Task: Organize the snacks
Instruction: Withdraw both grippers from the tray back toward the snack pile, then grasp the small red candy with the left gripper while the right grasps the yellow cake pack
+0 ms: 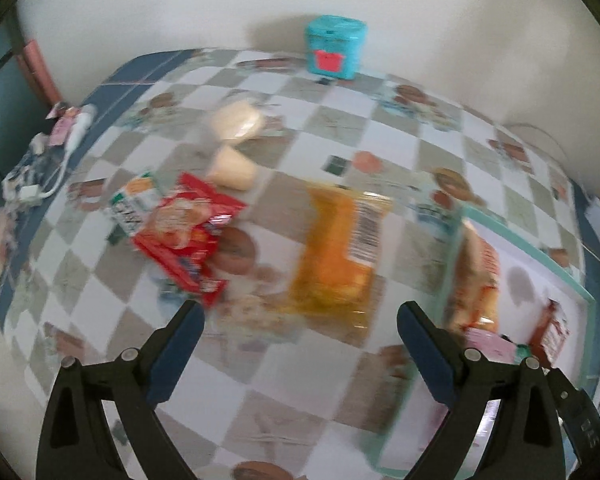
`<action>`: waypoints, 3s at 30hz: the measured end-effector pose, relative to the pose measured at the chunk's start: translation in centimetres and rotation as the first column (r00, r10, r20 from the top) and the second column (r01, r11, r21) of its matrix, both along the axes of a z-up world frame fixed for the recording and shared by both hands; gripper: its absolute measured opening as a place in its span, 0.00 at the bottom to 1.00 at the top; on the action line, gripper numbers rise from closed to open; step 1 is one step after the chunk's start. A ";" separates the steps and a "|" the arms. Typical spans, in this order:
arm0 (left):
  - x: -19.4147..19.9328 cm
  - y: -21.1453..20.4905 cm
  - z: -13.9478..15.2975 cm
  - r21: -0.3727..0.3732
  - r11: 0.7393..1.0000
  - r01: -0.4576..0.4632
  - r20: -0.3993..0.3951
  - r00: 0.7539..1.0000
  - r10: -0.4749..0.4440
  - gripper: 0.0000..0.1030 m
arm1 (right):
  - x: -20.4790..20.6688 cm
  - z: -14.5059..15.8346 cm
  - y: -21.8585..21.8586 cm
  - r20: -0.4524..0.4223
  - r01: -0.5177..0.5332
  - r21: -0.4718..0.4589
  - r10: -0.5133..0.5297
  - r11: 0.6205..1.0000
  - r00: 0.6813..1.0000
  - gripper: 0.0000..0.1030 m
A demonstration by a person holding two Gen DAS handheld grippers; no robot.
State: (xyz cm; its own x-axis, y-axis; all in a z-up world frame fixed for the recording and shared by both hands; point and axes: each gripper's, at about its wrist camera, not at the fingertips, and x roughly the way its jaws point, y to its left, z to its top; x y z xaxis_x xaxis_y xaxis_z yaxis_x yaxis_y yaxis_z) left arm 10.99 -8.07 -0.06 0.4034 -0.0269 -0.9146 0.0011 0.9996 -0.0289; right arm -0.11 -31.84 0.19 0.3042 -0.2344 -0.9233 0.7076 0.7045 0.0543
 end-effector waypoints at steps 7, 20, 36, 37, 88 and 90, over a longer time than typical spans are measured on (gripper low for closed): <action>1.3 5.7 -0.3 0.052 0.985 -0.165 -0.026 0.986 0.167 0.94 | 2.2 0.5 4.9 0.014 -0.141 -0.035 0.142 0.989 0.990 0.97; 2.7 15.0 -0.4 0.081 0.930 -0.359 -0.008 0.933 0.361 0.94 | 4.1 0.8 9.9 0.057 -0.260 -0.023 0.261 0.965 0.964 0.97; 3.2 20.4 -1.1 -0.039 0.884 -0.466 -0.061 0.884 0.463 0.94 | 7.6 0.5 13.7 0.093 -0.331 0.003 0.330 0.943 0.940 0.97; 3.3 20.6 -1.1 -0.029 0.877 -0.480 -0.052 0.877 0.478 0.94 | 7.9 0.4 13.9 0.091 -0.337 0.004 0.335 0.942 0.938 0.97; 5.7 9.0 -8.2 0.009 0.973 -0.230 -0.239 0.945 0.225 0.94 | 13.2 -2.4 13.7 0.098 -0.375 0.051 0.369 0.925 0.924 0.97; 5.6 9.2 -8.1 -0.007 0.972 -0.234 -0.241 0.944 0.226 0.94 | 13.3 -2.3 14.0 0.108 -0.386 0.047 0.380 0.921 0.919 0.94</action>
